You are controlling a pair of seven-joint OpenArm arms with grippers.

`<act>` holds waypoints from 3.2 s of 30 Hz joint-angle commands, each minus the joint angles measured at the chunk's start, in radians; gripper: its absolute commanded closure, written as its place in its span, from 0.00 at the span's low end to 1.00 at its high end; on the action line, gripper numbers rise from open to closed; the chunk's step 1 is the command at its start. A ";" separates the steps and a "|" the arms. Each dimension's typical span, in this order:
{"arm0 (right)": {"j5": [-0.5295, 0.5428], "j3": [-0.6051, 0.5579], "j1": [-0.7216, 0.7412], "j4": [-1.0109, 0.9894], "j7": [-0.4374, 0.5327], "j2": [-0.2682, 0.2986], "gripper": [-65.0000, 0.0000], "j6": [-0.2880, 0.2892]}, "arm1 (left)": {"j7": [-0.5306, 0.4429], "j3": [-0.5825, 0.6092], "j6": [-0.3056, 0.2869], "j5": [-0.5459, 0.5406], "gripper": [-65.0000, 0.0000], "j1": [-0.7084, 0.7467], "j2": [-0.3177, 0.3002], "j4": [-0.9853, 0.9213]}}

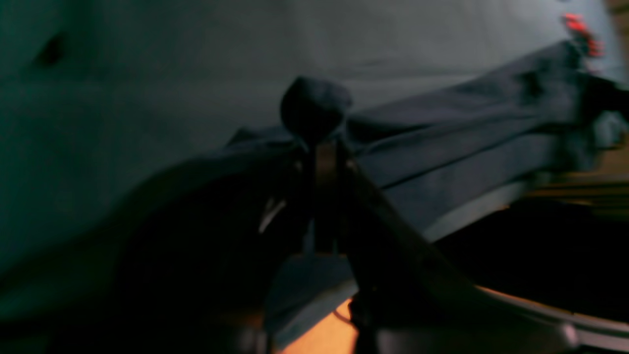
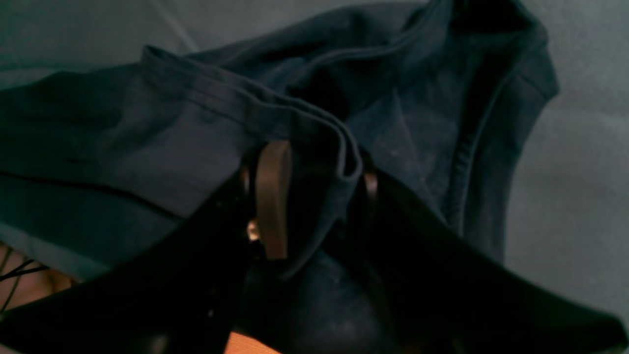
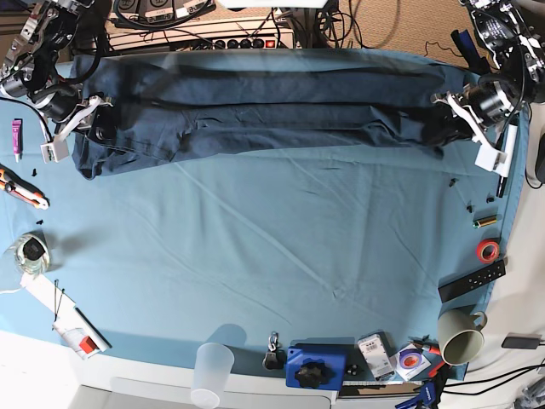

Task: Fold the T-shirt properly
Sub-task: 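Hold the folded strip ends with both grippers and pull them taut, then release the strip end with the left gripper and move it to the strip's middle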

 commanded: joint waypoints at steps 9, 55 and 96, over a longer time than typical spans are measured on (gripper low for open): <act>0.012 0.010 0.006 0.017 0.022 0.020 0.71 0.002 | -0.095 -0.003 0.008 0.251 1.00 0.014 -0.051 0.012; 0.012 0.010 0.006 0.017 0.022 0.021 0.71 0.002 | 0.010 -0.002 0.078 0.083 0.46 0.003 -0.054 -0.441; 0.013 0.010 0.006 0.017 0.026 0.020 0.71 0.002 | -0.199 0.475 0.117 0.306 1.00 0.033 0.233 0.130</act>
